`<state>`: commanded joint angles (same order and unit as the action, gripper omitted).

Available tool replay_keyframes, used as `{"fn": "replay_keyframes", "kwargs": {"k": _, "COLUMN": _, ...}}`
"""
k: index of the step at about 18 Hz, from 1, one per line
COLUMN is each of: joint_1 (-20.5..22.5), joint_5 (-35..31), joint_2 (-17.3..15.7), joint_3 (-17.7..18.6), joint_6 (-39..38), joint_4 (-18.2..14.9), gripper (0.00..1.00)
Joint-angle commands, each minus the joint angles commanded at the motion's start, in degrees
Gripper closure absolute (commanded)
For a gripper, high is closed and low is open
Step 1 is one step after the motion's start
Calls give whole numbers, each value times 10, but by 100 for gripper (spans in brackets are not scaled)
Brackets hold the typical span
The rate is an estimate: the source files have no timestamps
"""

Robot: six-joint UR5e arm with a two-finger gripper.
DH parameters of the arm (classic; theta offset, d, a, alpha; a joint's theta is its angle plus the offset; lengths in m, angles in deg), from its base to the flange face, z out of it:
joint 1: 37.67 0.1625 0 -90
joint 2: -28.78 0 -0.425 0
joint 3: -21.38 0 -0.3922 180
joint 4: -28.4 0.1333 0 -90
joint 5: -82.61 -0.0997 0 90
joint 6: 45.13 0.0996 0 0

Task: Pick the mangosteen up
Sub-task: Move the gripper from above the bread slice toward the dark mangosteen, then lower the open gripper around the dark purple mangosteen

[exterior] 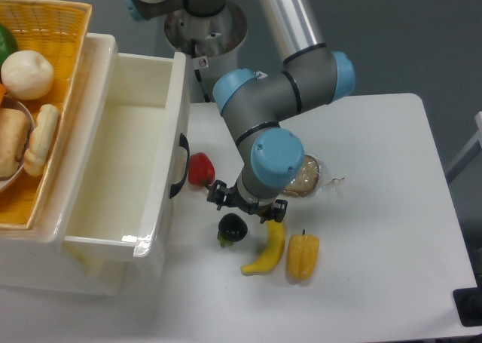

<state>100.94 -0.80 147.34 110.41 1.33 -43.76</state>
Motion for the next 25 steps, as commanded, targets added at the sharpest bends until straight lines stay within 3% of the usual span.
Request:
{"fn": "replay_keyframes", "kwargs": {"k": 5, "joint_1": -8, "joint_5": -11, "joint_2": 23, "joint_3": -4, "joint_6": 49, "joint_4": 1, "gripper": 0}}
{"fn": "replay_keyframes", "kwargs": {"k": 19, "joint_1": -18, "joint_5": -10, "joint_2": 35, "joint_3": -2, "joint_6": 50, "joint_4": 15, "gripper": 1}}
{"fn": "replay_keyframes", "kwargs": {"k": 22, "joint_1": -18, "joint_5": -11, "joint_2": 36, "joint_3": 0, "joint_6": 51, "joint_4": 15, "gripper": 12}}
{"fn": "replay_keyframes", "kwargs": {"k": 25, "joint_1": -18, "joint_5": -11, "joint_2": 34, "joint_3": 0, "joint_6": 52, "joint_4": 14, "gripper": 32}}
